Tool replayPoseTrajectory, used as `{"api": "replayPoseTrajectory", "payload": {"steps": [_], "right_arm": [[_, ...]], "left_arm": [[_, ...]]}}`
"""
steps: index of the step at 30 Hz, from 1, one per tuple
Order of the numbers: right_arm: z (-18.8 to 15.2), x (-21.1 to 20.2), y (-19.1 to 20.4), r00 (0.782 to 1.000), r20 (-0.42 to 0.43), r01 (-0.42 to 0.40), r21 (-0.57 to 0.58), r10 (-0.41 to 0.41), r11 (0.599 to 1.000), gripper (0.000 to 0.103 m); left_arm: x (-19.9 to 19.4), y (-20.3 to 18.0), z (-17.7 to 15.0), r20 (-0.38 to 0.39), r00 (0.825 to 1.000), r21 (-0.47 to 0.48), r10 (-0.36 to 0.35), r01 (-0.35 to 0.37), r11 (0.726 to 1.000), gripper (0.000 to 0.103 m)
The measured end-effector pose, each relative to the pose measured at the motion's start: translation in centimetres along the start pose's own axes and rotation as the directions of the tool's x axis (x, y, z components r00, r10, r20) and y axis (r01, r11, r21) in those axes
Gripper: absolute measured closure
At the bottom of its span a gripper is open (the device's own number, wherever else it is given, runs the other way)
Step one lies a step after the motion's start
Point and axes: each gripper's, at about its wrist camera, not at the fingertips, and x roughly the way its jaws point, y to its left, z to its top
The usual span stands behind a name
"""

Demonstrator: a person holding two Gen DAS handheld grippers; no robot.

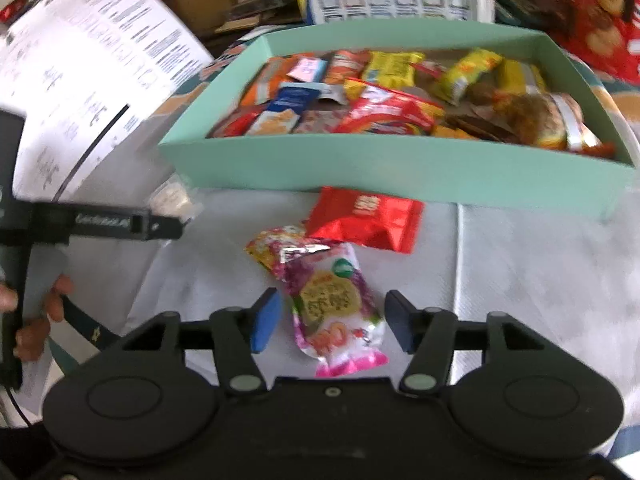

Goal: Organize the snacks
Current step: 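Grasp the pink-white candy bag with right gripper while left grasps the clear cake bag, then carry both bags into the green box and open both grippers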

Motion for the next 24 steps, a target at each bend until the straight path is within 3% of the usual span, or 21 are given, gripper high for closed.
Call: {"api": "replayPoseTrajectory", "payload": {"steps": [3, 5, 7, 9, 11, 15, 19, 24], "right_arm": [[-0.2, 0.7, 1.4, 0.999, 0.008, 0.05, -0.111, -0.05, 0.993, 0.045], [-0.9, 0.9, 2.8, 0.993, 0.035, 0.114, -0.222, -0.109, 0.968, 0.058], [-1.1, 0.7, 3.1, 0.994, 0.04, 0.108, -0.245, -0.101, 0.963, 0.066], [-1.1, 0.6, 3.2, 0.994, 0.036, 0.106, -0.236, -0.101, 0.966, 0.07], [-1.2, 0.3, 2.9, 0.996, 0.027, 0.091, -0.196, -0.088, 0.976, 0.072], [-1.2, -0.7, 0.8, 0.999, 0.001, 0.034, -0.048, -0.034, 0.998, 0.074], [-1.7, -1.8, -1.7, 1.0, -0.01, -0.004, 0.092, 0.005, 0.996, 0.074], [-2.4, -3.4, -3.3, 1.0, 0.007, -0.019, 0.172, 0.018, 0.985, 0.074]], "left_arm": [[0.8, -0.9, 0.7, -0.015, 1.0, 0.026, 0.004, -0.004, 1.0, 0.0], [1.1, -1.1, 1.2, -0.028, 1.0, -0.004, -0.012, 0.012, 1.0, 0.0], [1.2, -1.4, 1.3, -0.02, 1.0, -0.025, -0.017, 0.016, 1.0, 0.002], [1.1, -1.9, 1.2, 0.015, 1.0, -0.006, 0.014, -0.014, 1.0, 0.023], [0.8, -2.6, 1.0, 0.043, 0.999, 0.036, 0.019, -0.02, 0.999, 0.031], [0.1, -1.9, 0.4, 0.06, 0.998, 0.049, 0.01, -0.013, 0.999, 0.06], [-0.8, -1.0, -0.3, 0.05, 0.999, 0.036, -0.019, 0.017, 0.999, 0.064], [-2.2, -1.0, -1.2, 0.047, 0.995, 0.021, -0.085, 0.084, 0.996, 0.064]]}}
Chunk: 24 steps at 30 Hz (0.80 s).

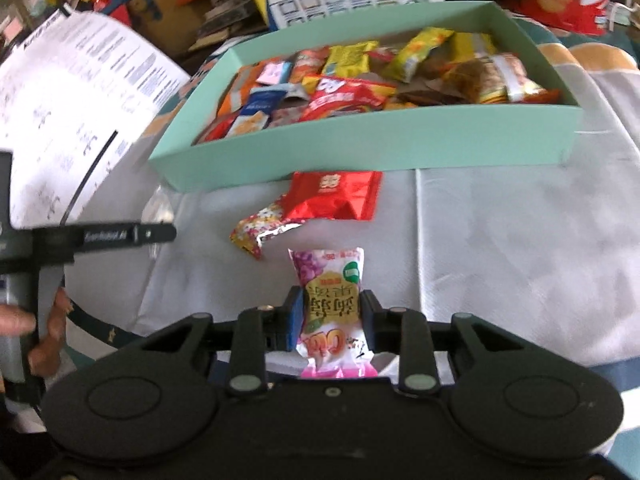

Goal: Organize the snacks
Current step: 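Carry both bags into the green box and open both grippers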

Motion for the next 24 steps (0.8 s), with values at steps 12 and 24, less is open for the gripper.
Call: {"api": "replayPoseTrajectory", "payload": {"steps": [12, 24], "right_arm": [[4.5, -2.7, -1.6, 0.989, 0.144, -0.044, 0.078, 0.033, 0.996, 0.074], [15.5, 0.9, -3.7, 0.975, 0.22, -0.068, 0.183, 0.027, 0.981, 0.074]], "left_arm": [[-5.8, -3.0, 2.0, 0.105, 0.987, 0.064, -0.126, 0.12, 0.991, 0.064], [0.3, -8.0, 12.1, 0.109, 0.982, 0.115, -0.155, 0.142, 0.983, 0.064]]}}
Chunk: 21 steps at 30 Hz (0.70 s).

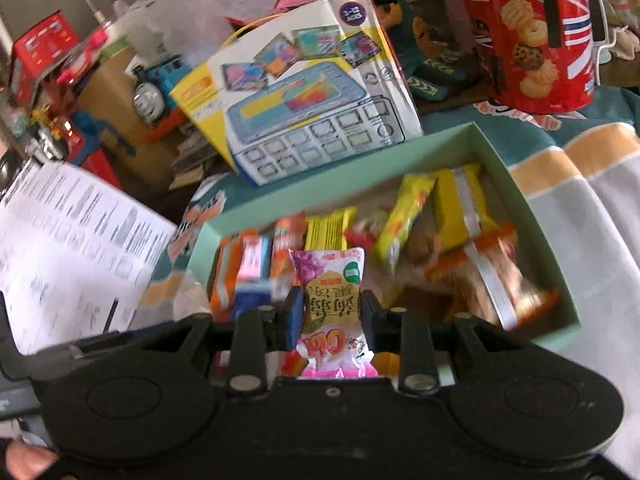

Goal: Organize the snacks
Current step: 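Carry both bags into the green box and open both grippers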

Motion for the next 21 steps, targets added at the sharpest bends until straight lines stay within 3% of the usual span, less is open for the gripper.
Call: {"api": "replayPoseTrajectory", "payload": {"steps": [9, 10, 11, 12, 14, 16, 21], "right_arm": [[3.0, 5.9, -1.0, 0.999, -0.025, 0.036, 0.01, -0.036, 0.999, 0.071], [3.0, 6.2, -1.1, 0.999, -0.024, 0.041, 0.012, -0.041, 0.999, 0.066], [3.1, 6.5, -1.2, 0.999, -0.018, 0.051, 0.016, -0.051, 0.999, 0.059], [3.1, 6.7, -1.4, 0.999, -0.013, 0.053, 0.022, -0.053, 0.998, 0.054], [3.1, 6.7, -1.7, 0.999, -0.008, 0.051, 0.036, -0.051, 0.998, 0.015], [2.9, 6.1, -1.9, 0.998, 0.014, 0.054, 0.039, -0.055, 0.998, 0.001], [2.6, 5.1, -2.1, 0.998, 0.01, 0.06, 0.061, -0.06, 0.996, 0.0]], "left_arm": [[5.2, -0.5, 2.7, -0.045, 0.999, 0.0, 0.004, -0.004, 1.0, 0.06], [5.8, -0.6, 2.7, -0.051, 0.999, -0.002, 0.01, -0.01, 1.0, 0.057], [6.2, -0.7, 2.7, -0.055, 0.998, -0.005, 0.024, -0.024, 1.0, 0.044], [6.6, -0.7, 2.7, -0.058, 0.997, -0.009, 0.043, -0.044, 0.999, 0.022], [7.0, -0.7, 2.4, -0.061, 0.995, -0.015, 0.078, -0.079, 0.997, 0.0], [7.1, -0.5, 2.2, -0.07, 0.994, -0.018, 0.085, -0.087, 0.996, 0.0], [6.7, -0.3, 1.9, -0.088, 0.992, -0.038, 0.088, -0.091, 0.995, 0.0]]}}
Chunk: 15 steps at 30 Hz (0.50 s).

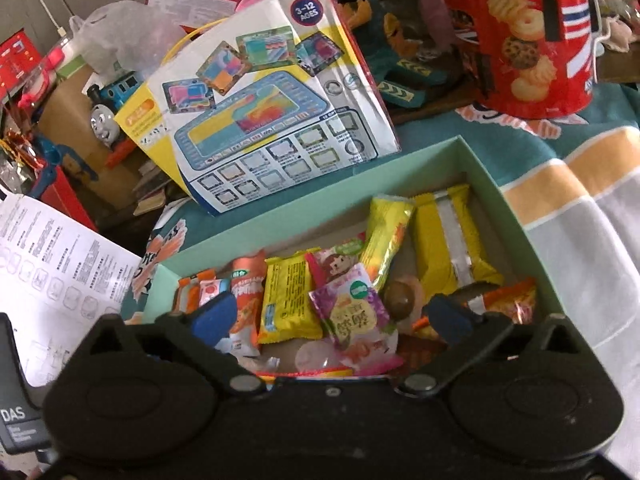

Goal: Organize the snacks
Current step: 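Carry both bags into the green box and open both grippers, then grasp the gold floral candy with the left gripper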

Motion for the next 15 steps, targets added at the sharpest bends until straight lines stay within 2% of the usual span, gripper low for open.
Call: {"api": "replayPoseTrajectory", "payload": {"steps": [15], "right_arm": [[-2.6, -5.9, 2.2, 0.999, 0.008, 0.038, -0.059, -0.038, 0.998, 0.0]], "left_arm": [[-5.7, -0.3, -2.5, 0.033, 0.999, 0.013, 0.002, -0.003, 1.0, 0.0]]}}
